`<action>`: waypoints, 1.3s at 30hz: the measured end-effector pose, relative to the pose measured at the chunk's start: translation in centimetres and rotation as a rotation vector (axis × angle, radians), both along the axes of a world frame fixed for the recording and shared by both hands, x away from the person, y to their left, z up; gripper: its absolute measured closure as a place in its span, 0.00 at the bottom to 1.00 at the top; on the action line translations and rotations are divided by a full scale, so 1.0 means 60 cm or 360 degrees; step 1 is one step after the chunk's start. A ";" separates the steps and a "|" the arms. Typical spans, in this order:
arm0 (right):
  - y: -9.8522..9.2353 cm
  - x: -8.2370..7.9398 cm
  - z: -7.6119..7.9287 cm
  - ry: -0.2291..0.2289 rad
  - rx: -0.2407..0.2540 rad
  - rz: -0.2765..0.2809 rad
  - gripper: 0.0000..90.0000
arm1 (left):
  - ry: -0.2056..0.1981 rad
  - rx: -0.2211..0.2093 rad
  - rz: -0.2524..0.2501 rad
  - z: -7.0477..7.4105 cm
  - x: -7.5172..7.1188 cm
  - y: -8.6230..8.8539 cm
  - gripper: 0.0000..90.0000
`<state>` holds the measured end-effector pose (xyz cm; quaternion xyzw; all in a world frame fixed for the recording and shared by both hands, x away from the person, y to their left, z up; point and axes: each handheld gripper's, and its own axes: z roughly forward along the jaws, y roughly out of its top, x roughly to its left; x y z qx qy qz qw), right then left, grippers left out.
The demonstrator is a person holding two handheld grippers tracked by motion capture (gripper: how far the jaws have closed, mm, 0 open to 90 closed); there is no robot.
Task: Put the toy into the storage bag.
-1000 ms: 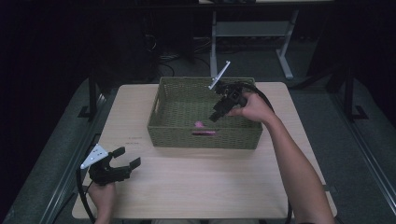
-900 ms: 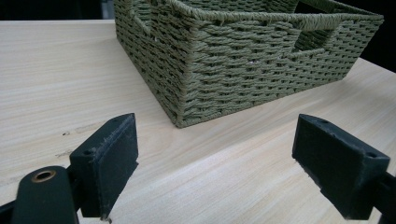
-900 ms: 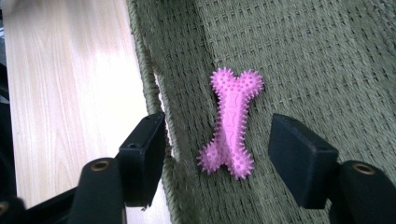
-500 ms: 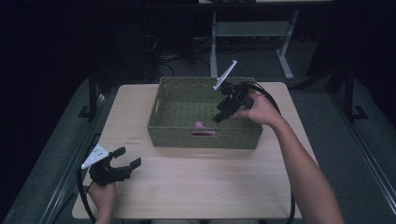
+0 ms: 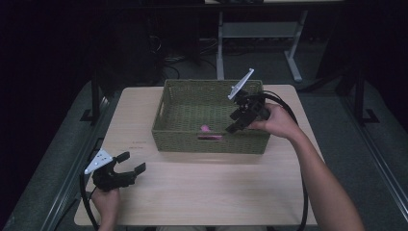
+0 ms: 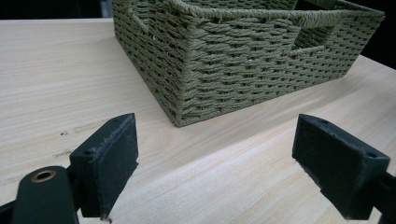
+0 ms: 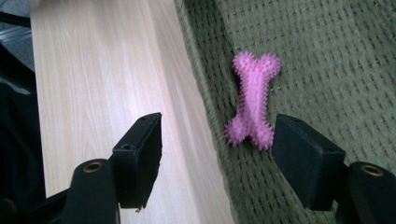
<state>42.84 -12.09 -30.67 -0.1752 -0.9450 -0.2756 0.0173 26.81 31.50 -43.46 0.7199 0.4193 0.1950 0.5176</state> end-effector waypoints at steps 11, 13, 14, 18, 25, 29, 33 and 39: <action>-0.023 -0.033 -0.003 -0.0026 0.0033 -0.0008 0.35 | 0.0001 0.0002 0.0001 0.000 0.000 0.000 0.15; -0.023 -0.035 -0.004 -0.0023 0.0036 -0.0010 0.35 | 0.0001 0.0001 -0.0001 -0.001 0.000 0.000 0.15; -0.025 -0.040 -0.007 -0.0022 0.0037 -0.0002 0.34 | 0.0001 0.0003 -0.0002 0.000 0.000 0.000 0.15; -0.029 -0.051 -0.014 -0.0015 0.0039 -0.0005 0.34 | -0.0002 -0.0004 0.0002 -0.001 0.000 0.001 0.15; -0.035 -0.066 -0.025 -0.0012 0.0047 0.0000 0.34 | 0.0000 -0.0003 -0.0001 -0.001 0.000 0.000 0.15; -0.037 -0.074 -0.030 -0.0006 0.0048 0.0010 0.34 | 0.0003 -0.0004 0.0002 -0.001 0.000 0.000 0.15; -0.040 -0.086 -0.038 -0.0007 0.0046 0.0013 0.34 | 0.0004 -0.0002 0.0001 -0.001 0.000 0.000 0.15; -0.048 -0.100 -0.053 0.0007 0.0056 0.0008 0.34 | 0.0004 -0.0003 -0.0002 -0.002 0.000 -0.001 0.15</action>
